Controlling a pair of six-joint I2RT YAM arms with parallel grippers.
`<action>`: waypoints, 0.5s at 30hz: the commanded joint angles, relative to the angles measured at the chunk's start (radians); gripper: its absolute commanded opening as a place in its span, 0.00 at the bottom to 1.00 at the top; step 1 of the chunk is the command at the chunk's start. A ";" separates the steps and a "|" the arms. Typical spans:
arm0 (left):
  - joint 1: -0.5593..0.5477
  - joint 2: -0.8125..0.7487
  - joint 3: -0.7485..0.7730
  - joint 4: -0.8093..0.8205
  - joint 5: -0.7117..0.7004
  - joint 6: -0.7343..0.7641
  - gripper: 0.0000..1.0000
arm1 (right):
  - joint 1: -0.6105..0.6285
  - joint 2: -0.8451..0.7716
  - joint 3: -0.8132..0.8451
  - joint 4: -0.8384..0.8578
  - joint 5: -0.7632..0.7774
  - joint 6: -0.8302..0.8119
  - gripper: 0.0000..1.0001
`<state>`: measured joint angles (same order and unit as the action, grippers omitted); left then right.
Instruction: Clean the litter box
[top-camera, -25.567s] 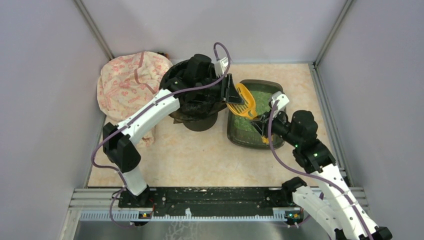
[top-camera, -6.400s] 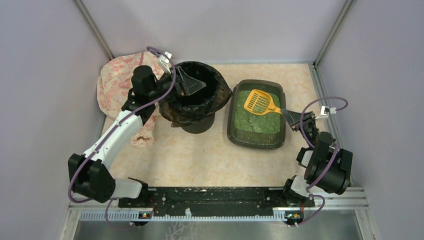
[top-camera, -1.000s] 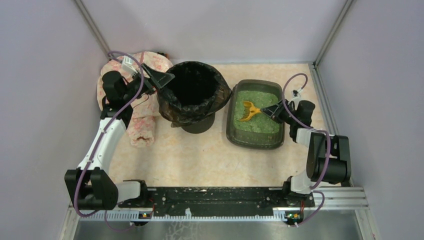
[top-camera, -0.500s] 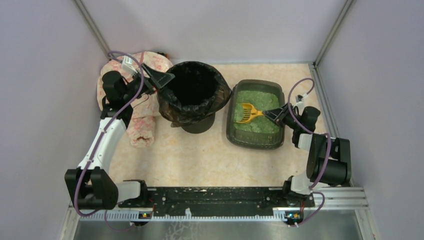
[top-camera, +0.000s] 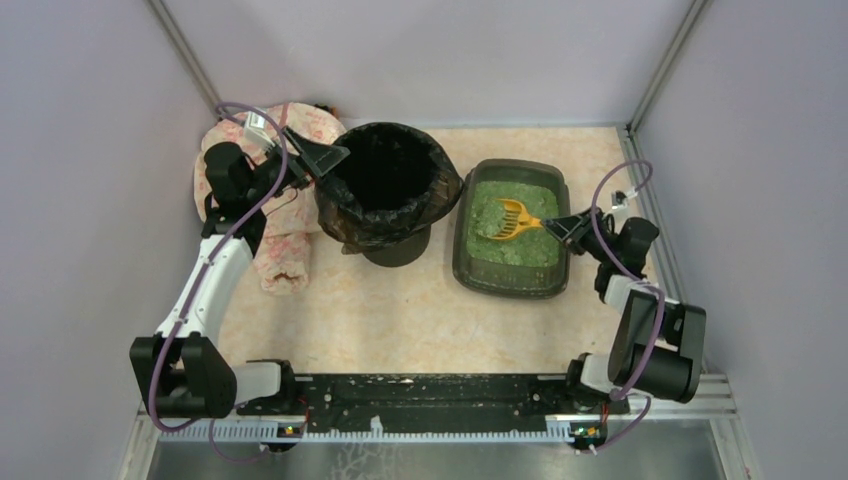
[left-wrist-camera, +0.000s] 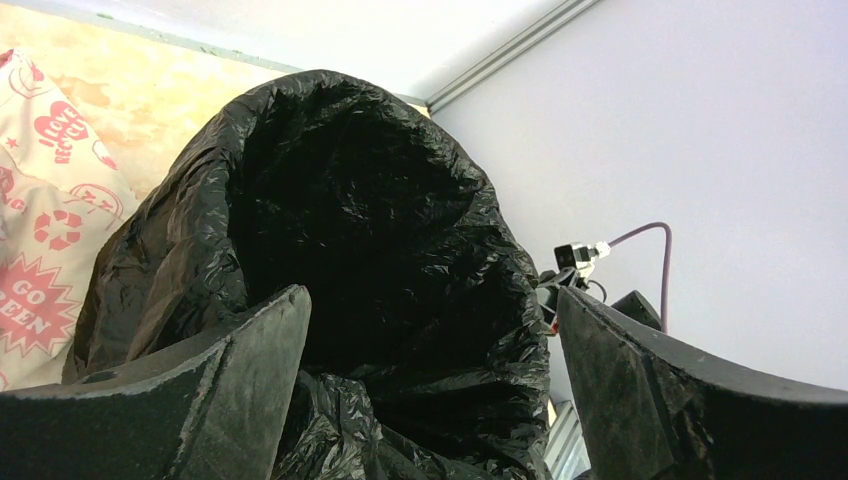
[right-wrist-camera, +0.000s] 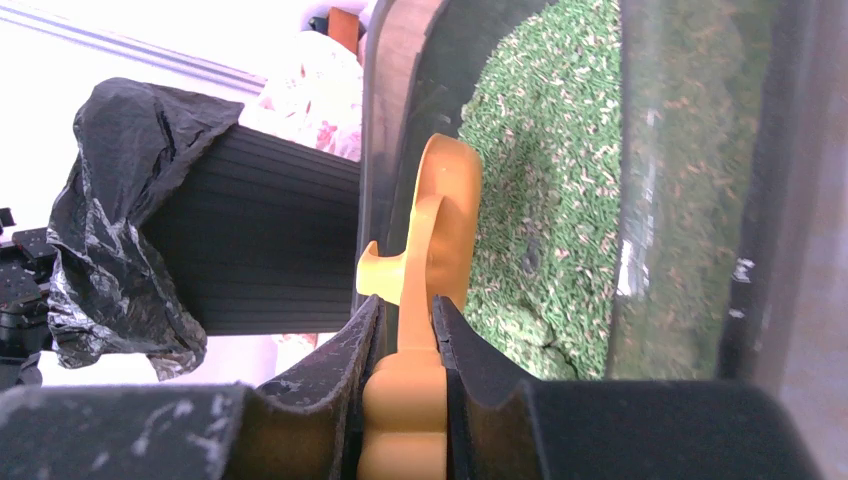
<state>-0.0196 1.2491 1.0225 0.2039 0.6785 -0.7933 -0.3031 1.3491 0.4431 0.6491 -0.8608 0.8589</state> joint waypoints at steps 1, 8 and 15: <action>0.006 0.007 -0.013 0.018 0.027 -0.012 0.99 | -0.043 -0.059 -0.034 0.081 0.004 0.015 0.00; 0.006 0.009 -0.016 0.020 0.030 -0.017 0.99 | -0.120 -0.129 -0.094 0.222 0.008 0.115 0.00; 0.005 0.012 -0.022 0.031 0.035 -0.027 0.99 | -0.208 -0.128 -0.196 0.423 0.022 0.238 0.00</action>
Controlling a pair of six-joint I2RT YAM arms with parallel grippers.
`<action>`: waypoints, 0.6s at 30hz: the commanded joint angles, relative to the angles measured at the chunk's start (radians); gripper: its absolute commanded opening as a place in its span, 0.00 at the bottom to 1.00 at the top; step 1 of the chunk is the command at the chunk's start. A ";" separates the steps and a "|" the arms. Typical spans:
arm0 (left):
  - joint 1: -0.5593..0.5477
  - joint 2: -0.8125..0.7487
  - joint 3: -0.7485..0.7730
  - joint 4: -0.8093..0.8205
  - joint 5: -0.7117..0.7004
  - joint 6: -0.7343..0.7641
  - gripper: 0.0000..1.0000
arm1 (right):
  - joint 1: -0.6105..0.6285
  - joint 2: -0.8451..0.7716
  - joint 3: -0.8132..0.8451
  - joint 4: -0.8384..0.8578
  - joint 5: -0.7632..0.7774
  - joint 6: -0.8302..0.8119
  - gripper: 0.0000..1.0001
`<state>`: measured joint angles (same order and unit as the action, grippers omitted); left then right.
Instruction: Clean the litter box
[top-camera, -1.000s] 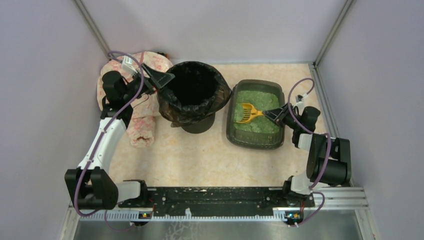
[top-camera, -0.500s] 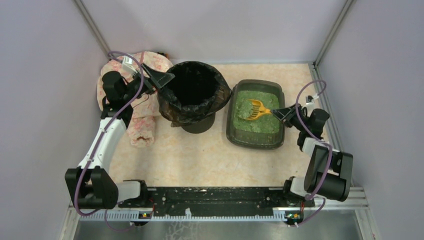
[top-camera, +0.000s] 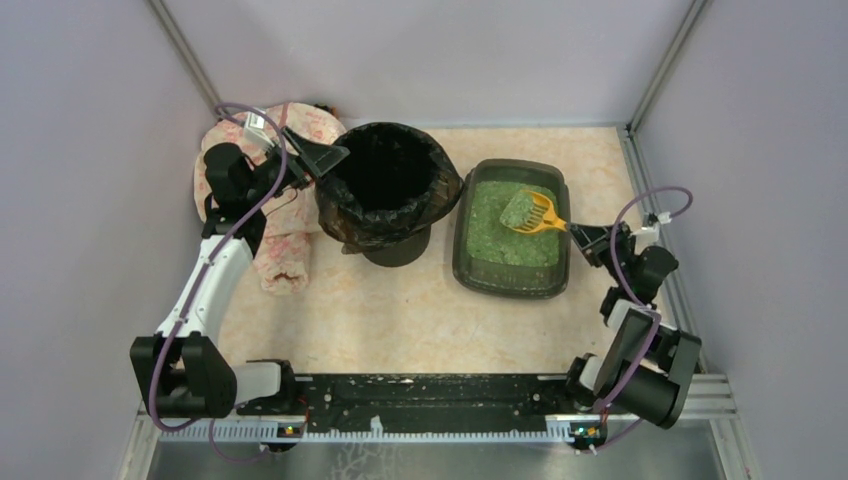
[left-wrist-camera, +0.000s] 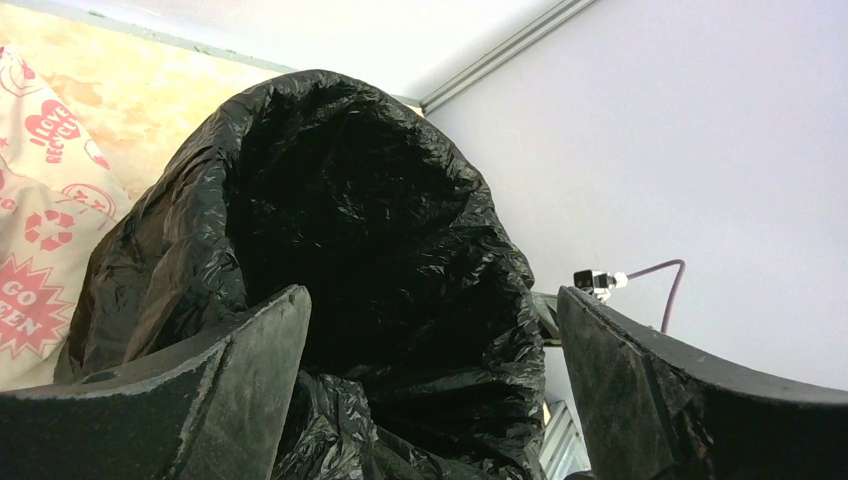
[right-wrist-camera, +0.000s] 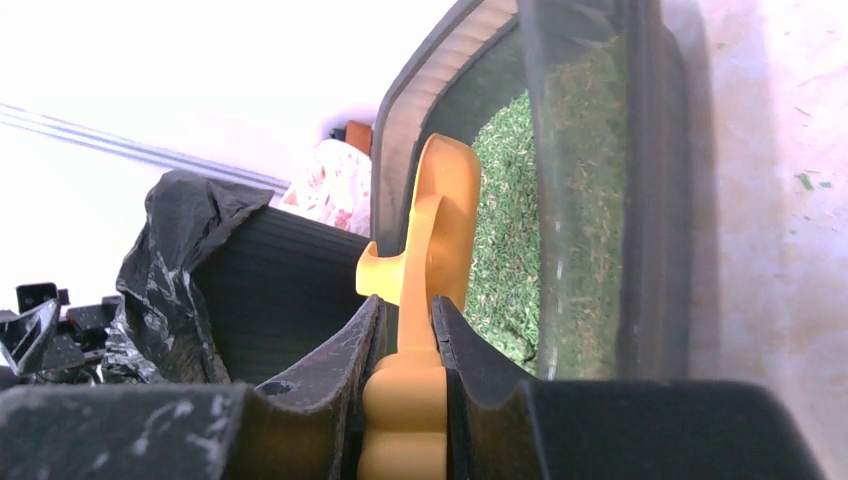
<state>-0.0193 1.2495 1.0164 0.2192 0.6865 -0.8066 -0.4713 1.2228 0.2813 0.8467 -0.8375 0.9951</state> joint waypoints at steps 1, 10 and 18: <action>0.004 0.012 -0.016 0.018 0.030 -0.017 0.99 | -0.048 0.014 -0.046 0.272 -0.005 0.132 0.00; 0.004 0.008 -0.023 0.033 0.039 -0.015 0.99 | -0.083 0.358 -0.126 0.874 -0.055 0.606 0.00; 0.004 0.015 -0.025 0.040 0.047 -0.028 0.99 | -0.109 0.352 -0.149 0.862 -0.043 0.564 0.00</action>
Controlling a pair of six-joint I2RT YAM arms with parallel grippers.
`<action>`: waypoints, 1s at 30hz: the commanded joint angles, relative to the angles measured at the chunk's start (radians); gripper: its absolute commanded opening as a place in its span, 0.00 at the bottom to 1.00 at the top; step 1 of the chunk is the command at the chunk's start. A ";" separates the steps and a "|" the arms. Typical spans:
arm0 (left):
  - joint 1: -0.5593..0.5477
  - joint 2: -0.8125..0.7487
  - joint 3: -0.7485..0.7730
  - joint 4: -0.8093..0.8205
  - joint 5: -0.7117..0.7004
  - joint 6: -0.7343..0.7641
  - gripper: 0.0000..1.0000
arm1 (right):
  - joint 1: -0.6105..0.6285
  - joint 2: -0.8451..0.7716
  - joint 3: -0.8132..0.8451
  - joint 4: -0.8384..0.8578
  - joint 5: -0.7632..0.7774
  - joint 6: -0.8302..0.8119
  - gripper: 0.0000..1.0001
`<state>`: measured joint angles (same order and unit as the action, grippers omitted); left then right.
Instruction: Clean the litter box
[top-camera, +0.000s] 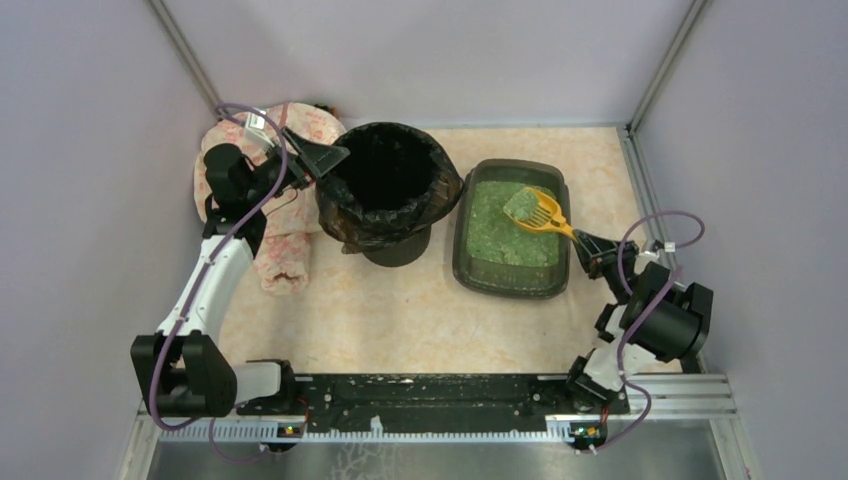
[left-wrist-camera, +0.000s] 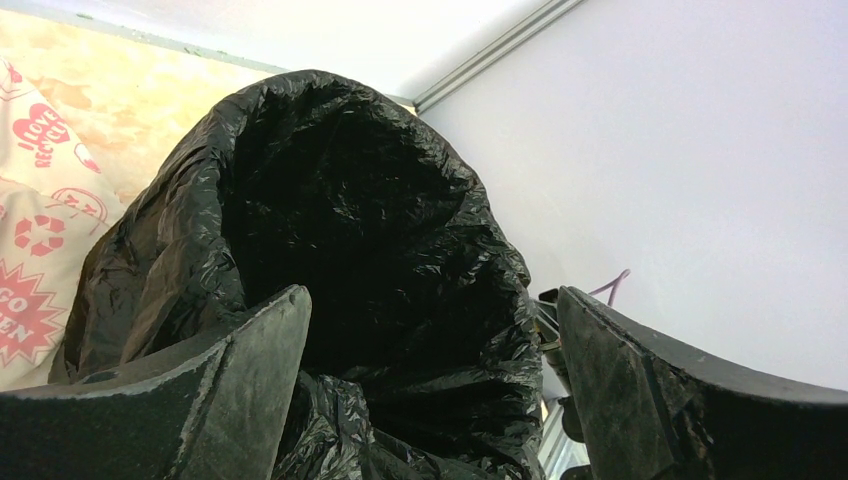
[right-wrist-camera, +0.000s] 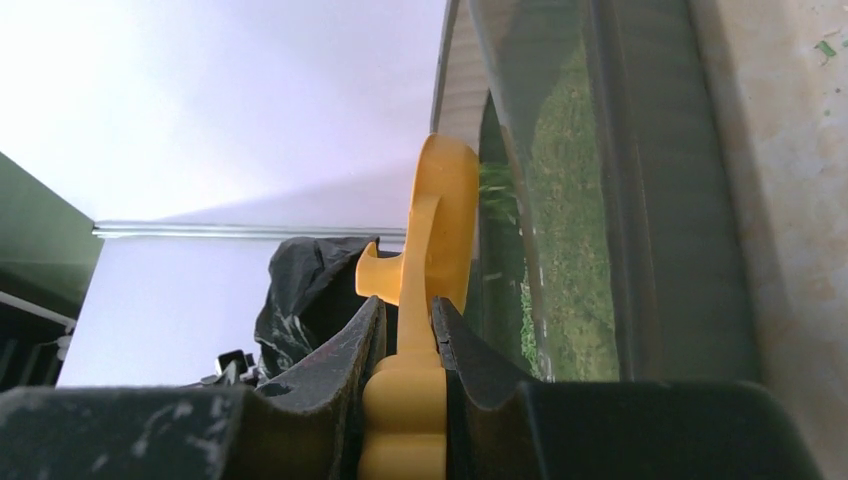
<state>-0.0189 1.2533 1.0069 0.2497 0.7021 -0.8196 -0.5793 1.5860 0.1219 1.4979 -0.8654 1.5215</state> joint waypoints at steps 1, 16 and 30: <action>0.004 0.013 -0.016 0.012 0.035 -0.018 0.99 | 0.003 -0.007 0.018 0.222 -0.037 0.040 0.00; 0.003 0.018 -0.024 0.025 0.041 -0.029 0.99 | 0.005 -0.021 0.036 0.175 -0.022 0.004 0.00; 0.003 0.024 -0.031 0.040 0.056 -0.041 0.99 | 0.039 -0.072 0.031 0.090 -0.021 -0.058 0.00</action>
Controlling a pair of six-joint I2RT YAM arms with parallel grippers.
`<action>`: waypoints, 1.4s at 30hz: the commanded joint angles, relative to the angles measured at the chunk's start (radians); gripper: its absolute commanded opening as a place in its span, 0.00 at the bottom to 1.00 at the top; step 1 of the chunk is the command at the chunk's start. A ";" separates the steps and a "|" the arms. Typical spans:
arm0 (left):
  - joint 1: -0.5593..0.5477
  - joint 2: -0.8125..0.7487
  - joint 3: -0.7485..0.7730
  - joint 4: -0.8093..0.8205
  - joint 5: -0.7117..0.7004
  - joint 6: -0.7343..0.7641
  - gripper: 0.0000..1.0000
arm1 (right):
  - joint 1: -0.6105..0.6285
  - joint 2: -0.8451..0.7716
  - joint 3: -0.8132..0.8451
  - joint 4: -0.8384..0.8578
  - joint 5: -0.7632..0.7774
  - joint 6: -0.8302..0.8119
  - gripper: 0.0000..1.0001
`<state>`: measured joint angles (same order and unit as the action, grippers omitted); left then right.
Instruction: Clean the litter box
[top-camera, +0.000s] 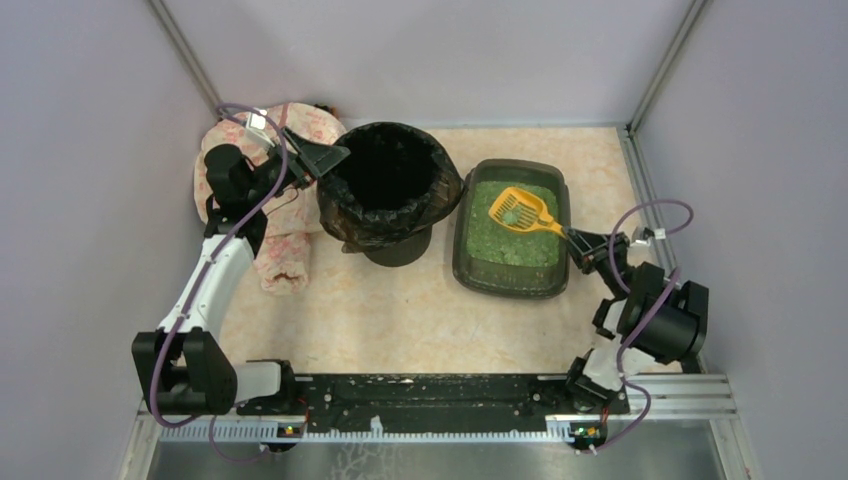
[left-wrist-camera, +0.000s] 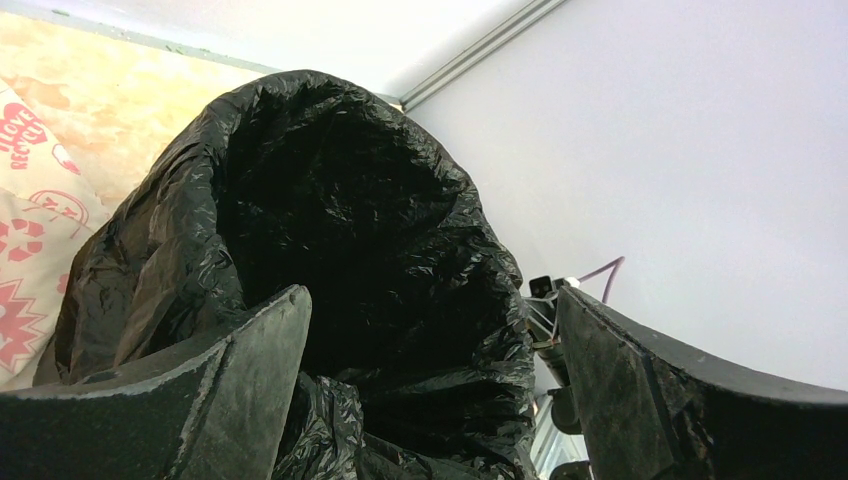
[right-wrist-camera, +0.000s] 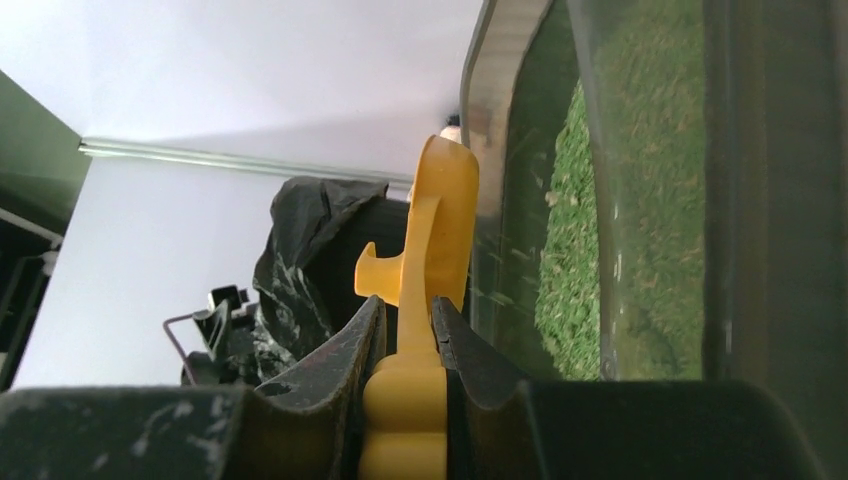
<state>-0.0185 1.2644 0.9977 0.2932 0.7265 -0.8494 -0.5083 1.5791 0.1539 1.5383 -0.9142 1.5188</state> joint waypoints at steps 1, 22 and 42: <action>0.003 0.011 -0.022 -0.003 0.031 -0.010 0.99 | -0.052 -0.078 -0.010 0.016 0.040 -0.073 0.00; 0.003 0.008 -0.022 -0.002 0.033 -0.015 0.99 | 0.000 -0.258 0.007 -0.258 0.037 -0.217 0.00; 0.003 0.016 -0.024 -0.002 0.026 -0.013 0.99 | 0.051 -0.253 0.019 -0.352 0.076 -0.316 0.00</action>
<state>-0.0170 1.2675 0.9939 0.3080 0.7341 -0.8639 -0.4953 1.3609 0.1223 1.1839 -0.8215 1.2442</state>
